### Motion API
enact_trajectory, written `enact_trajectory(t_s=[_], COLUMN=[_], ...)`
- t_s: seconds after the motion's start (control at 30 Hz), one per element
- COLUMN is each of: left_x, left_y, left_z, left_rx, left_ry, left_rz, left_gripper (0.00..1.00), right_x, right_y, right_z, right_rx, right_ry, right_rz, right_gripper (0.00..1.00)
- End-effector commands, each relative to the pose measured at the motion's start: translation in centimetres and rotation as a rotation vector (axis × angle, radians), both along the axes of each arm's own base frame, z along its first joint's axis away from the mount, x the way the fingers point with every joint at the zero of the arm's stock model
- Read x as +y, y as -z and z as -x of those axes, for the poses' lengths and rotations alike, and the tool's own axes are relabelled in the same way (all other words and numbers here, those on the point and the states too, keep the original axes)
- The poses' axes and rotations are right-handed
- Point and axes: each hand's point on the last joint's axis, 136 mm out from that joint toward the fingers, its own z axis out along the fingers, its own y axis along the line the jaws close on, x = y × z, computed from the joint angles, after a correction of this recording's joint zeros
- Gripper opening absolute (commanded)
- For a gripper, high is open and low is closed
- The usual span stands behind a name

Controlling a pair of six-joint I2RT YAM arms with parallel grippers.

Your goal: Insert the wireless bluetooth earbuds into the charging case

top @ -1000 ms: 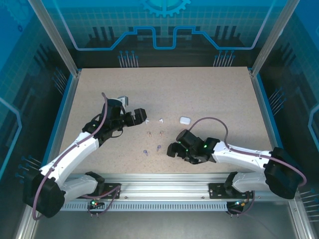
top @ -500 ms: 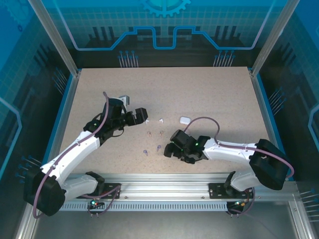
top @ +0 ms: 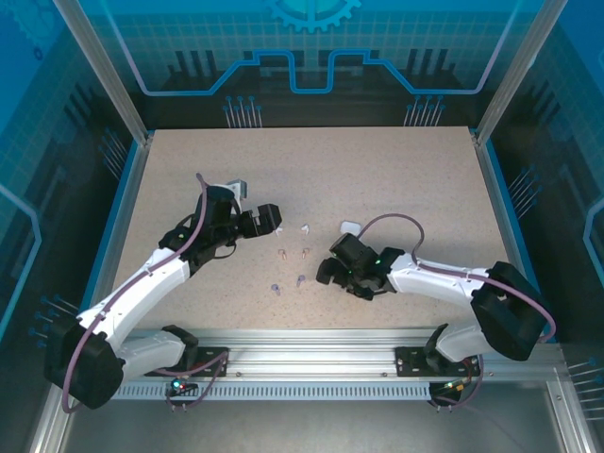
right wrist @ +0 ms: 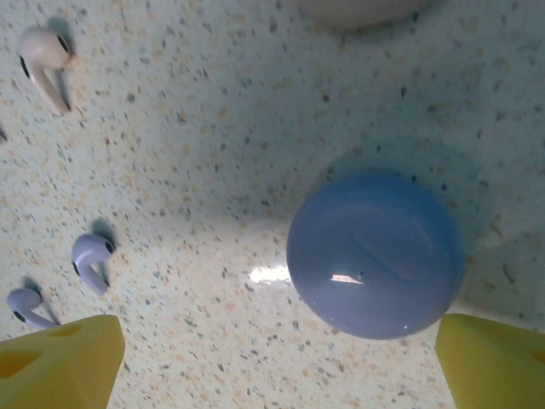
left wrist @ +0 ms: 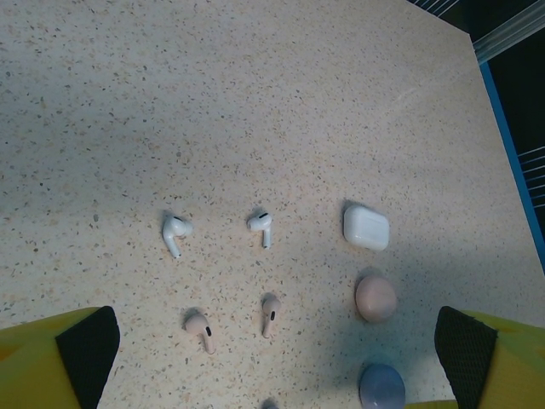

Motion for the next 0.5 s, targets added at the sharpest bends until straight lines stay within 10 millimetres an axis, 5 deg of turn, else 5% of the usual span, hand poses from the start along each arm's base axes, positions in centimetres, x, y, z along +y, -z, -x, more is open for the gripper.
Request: enact_trajectory(t_s=[0.0, 0.3, 0.47], left_x=[-0.9, -0.9, -0.7], left_y=[-1.0, -1.3, -1.1], left_z=[0.0, 0.2, 0.1], left_rx=[-0.021, -0.028, -0.021], left_ry=[0.028, 0.024, 0.008], left_rz=[0.026, 0.041, 0.042], left_gripper=[0.99, 0.99, 0.99], right_x=[-0.3, -3.3, -3.4], right_y=[-0.4, -2.4, -1.8], right_z=[-0.9, -1.2, -0.9], right_rx=[0.009, 0.055, 0.091], right_ry=[0.011, 0.099, 0.153], right_rz=[0.033, 0.328, 0.382], right_gripper=[0.95, 0.95, 0.94])
